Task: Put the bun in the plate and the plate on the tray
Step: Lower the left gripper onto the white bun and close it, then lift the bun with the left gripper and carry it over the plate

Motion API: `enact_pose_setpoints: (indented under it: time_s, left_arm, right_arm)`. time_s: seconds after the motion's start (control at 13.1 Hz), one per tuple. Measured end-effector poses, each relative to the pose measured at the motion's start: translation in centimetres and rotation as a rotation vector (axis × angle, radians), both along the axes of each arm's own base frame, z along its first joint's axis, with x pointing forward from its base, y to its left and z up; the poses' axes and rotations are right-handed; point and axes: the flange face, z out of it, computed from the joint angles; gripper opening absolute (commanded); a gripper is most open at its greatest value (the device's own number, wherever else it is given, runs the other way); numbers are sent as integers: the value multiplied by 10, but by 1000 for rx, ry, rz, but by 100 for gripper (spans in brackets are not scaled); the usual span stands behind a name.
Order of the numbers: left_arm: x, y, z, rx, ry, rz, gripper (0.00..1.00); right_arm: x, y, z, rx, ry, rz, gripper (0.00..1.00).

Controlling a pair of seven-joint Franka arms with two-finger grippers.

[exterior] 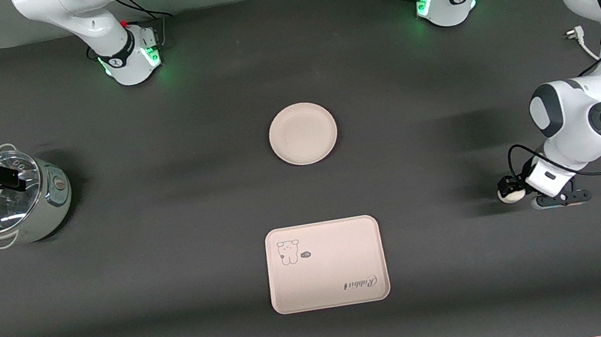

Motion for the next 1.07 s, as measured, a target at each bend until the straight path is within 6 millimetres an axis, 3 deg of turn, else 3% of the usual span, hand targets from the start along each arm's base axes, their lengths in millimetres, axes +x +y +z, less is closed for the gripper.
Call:
enact_pose_setpoints:
  time_s: [0.61,1.07]
  left_arm:
    - [1,1,2,1,-4,2,24]
    - [7,-4,14,-5,-3,37,22]
  right_arm:
    - [0,0,0,0,0,0,100]
    - [0,0,0,0,0,0,100]
